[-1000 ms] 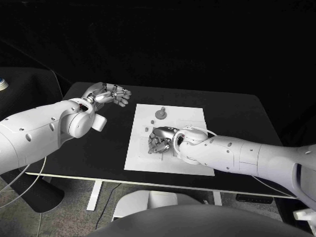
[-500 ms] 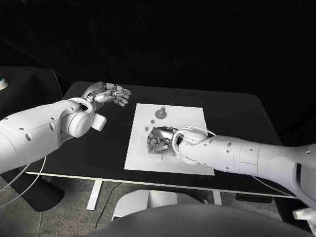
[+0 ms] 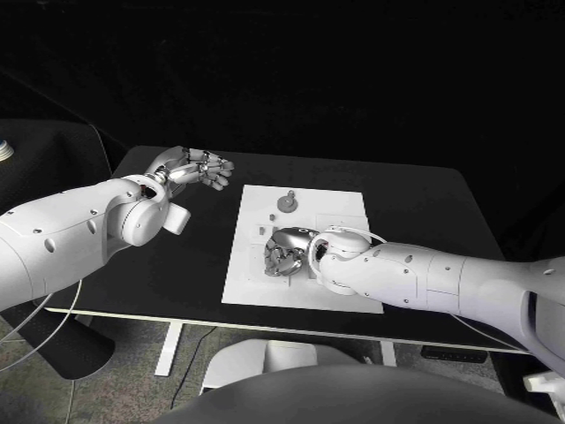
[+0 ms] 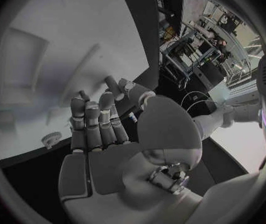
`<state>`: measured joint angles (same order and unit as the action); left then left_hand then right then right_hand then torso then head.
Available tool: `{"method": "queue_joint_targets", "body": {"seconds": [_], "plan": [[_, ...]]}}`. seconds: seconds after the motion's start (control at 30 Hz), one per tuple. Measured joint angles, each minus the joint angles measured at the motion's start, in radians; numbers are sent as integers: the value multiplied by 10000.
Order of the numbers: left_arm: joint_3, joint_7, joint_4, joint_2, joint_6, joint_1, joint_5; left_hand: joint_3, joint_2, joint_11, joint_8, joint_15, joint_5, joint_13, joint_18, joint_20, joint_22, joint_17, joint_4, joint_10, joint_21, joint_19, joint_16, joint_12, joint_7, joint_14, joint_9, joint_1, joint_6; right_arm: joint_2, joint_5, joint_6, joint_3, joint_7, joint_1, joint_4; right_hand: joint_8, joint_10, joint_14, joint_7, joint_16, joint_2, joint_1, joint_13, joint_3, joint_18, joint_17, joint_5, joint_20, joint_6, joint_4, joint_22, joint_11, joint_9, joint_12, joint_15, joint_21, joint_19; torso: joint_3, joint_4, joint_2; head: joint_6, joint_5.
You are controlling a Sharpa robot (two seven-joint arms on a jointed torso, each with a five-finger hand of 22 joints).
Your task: Assemble the parts on the task board
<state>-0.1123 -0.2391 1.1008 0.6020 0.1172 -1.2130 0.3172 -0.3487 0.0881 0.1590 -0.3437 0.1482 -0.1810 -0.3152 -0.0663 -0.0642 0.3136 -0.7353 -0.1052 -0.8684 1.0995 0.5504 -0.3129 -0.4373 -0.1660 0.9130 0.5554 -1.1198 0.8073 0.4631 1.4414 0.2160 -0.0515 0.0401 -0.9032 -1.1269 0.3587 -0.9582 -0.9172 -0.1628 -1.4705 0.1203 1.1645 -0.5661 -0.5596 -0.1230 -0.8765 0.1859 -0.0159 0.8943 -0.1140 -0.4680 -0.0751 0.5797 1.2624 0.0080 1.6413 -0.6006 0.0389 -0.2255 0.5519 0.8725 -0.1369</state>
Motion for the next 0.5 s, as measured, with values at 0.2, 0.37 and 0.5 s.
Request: {"method": "queue_joint_targets", "body": {"seconds": [0.2,0.37,0.5], "plan": [[0,4,-5,-1,-14,0,0,0,0,0,0,0,0,1,0,0,-1,-1,0,0,0,0,0,0,0,0,0,0,0,-13,16,-33,-19,13,18,8,-375,3,9,70,0,232,-233,10,383,1,12,0,0,-677,-92,0,1,-157,0,7,43,0,1,0,1,1,-1],[0,6,-5,-3,-24,0,-1,0,0,0,0,0,0,1,0,0,-1,8,0,0,0,0,38,0,0,0,0,0,0,-18,21,-30,-23,14,17,2,-523,40,21,72,0,232,-233,20,539,0,24,0,0,-1065,-157,12,-37,-236,0,15,43,0,1,2,2,1,-8],[0,7,-4,-2,-31,0,-1,27,0,0,0,0,0,2,1,0,-2,8,27,0,0,0,38,0,0,0,0,0,0,-7,24,-7,-23,14,17,0,-541,42,21,71,0,271,-272,19,560,0,24,0,0,-1205,-156,12,-38,-261,0,15,43,0,1,4,1,1,-8]]}}
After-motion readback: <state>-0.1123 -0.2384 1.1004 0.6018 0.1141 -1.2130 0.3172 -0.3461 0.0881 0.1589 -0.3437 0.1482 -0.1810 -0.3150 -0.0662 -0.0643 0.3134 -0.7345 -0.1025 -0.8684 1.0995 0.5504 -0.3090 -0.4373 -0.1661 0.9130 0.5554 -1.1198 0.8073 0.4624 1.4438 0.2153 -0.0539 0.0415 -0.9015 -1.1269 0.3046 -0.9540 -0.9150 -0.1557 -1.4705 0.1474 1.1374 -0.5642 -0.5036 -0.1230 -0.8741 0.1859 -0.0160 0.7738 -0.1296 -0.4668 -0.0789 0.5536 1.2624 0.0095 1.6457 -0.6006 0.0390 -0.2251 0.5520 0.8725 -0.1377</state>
